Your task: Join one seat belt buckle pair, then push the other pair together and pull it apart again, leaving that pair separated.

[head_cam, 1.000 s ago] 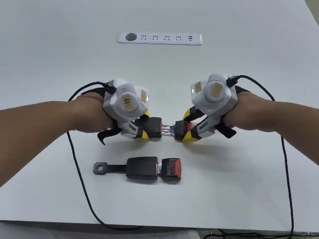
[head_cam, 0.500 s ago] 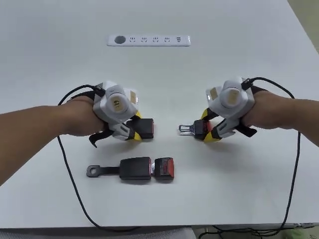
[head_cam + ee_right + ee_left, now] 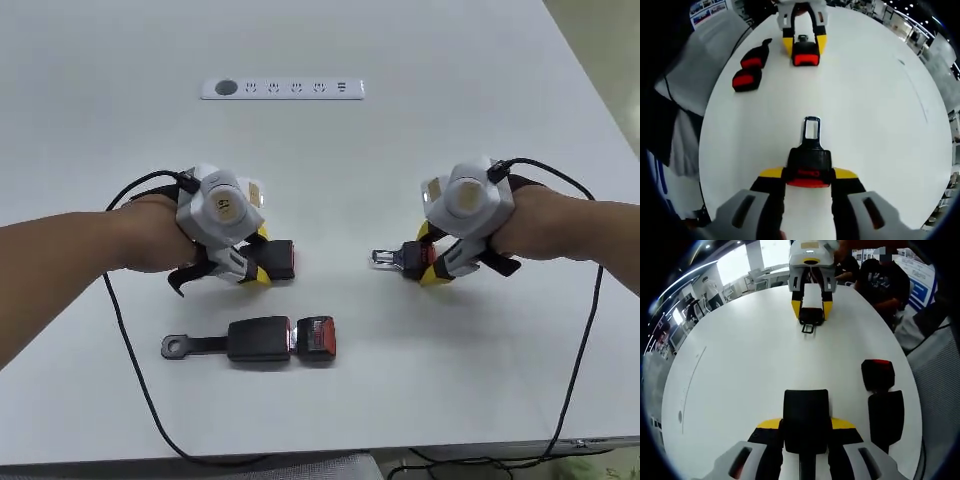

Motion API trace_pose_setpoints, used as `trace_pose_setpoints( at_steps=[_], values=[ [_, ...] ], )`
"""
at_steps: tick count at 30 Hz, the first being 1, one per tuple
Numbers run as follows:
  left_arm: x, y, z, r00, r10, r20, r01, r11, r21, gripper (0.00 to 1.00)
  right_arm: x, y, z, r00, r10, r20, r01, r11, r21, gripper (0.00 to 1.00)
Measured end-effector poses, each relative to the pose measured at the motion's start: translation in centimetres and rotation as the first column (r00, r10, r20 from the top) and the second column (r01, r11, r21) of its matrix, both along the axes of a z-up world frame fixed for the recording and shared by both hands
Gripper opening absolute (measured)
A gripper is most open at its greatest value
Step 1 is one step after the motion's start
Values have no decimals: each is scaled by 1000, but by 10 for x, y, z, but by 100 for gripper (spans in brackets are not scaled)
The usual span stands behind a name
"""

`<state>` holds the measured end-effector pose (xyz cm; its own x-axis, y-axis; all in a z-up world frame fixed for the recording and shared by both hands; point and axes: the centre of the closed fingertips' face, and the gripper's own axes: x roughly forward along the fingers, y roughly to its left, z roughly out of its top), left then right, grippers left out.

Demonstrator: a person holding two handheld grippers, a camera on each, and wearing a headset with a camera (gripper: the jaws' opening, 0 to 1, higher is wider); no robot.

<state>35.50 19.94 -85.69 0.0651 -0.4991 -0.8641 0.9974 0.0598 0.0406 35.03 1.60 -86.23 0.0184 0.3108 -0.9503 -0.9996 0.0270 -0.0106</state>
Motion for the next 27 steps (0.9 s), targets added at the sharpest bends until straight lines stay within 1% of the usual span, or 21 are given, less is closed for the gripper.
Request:
trace_pose_setpoints(
  at_steps=[2, 4, 6, 7, 8, 9, 10, 11, 12, 13, 15, 16, 17, 18, 19, 20, 21, 23, 24, 25, 27],
  values=[
    [0, 0, 0, 1000, 18, -5, -18, 1000, 9, 34, -1, 0, -1, 1000, -4, 0, 4, 1000, -20, 37],
    [0, 0, 1, 1000, 26, -7, -26, 1000, 16, 35, 0, -1, -1, 999, -36, 0, 36, 998, -49, 38],
    [-1, 0, 1, 1000, 16, -2, -16, 1000, 19, 35, 3, -1, 0, 999, -42, 33, 45, 996, -71, 42],
    [-2, 1, 2, 1000, -12, 15, 11, 1000, 23, 35, 5, -1, 1, 998, -27, 64, 32, 997, -74, 43],
    [-1, 2, 2, 999, -38, 36, 37, 999, 35, 36, 4, -1, 1, 997, -36, 69, 41, 996, -78, 45],
    [-1, 3, 3, 997, -50, 61, 47, 998, 49, 37, 7, -3, 1, 996, -52, 78, 58, 995, -84, 45],
    [0, 4, 4, 996, -49, 74, 45, 997, 57, 39, 8, -5, 1, 995, -60, 85, 67, 994, -86, 46],
    [0, 5, 4, 994, -58, 92, 52, 996, 67, 41, 12, -6, 0, 993, -55, 108, 64, 994, -84, 47],
    [-2, 6, 5, 995, -54, 89, 48, 996, 69, 45, 14, -7, 0, 990, -57, 129, 68, 994, -83, 48],
    [-2, 8, 6, 995, -47, 90, 40, 997, 69, 49, 16, -7, 1, 987, -60, 151, 72, 994, -78, 50],
    [0, 13, 11, 995, 17, 100, -22, 998, 55, 50, 21, -10, 3, 974, -108, 198, 122, 991, -61, 55],
    [3, 15, 13, 993, 27, 111, -32, 998, 46, 51, 23, -16, 4, 966, -132, 221, 153, 985, -84, 58],
    [8, 19, 17, 989, 44, 140, -49, 998, 35, 53, 23, -20, 5, 960, -149, 239, 176, 980, -98, 60],
    [10, 23, 20, 985, 56, 162, -64, 997, 40, 56, 24, -24, 6, 953, -161, 259, 195, 974, -114, 62],
    [11, 28, 26, 981, 74, 181, -81, 996, 32, 59, 21, -25, 7, 947, -160, 278, 200, 973, -119, 63],
    [11, 31, 30, 978, 88, 190, -94, 995, 22, 61, 17, -24, 7, 948, -158, 275, 195, 975, -111, 64],
    [10, 35, 35, 974, 112, 198, -116, 993, 8, 64, 13, -24, 9, 945, -165, 281, 200, 975, -101, 65],
    [6, 42, 43, 968, 141, 205, -141, 990, -14, 70, 6, -21, 16, 934, -192, 301, 220, 974, -61, 69],
    [2, 46, 45, 967, 156, 201, -154, 988, -26, 73, 3, -21, 22, 920, -225, 321, 247, 968, -32, 71],
    [-4, 52, 47, 964, 173, 200, -170, 985, -35, 76, 3, -20, 26, 908, -241, 342, 259, 966, -6, 76],
    [-15, 65, 49, 960, 188, 209, -184, 982, -39, 80, -10, -18, 32, 905, -263, 335, 266, 963, 40, 81]
  ],
)
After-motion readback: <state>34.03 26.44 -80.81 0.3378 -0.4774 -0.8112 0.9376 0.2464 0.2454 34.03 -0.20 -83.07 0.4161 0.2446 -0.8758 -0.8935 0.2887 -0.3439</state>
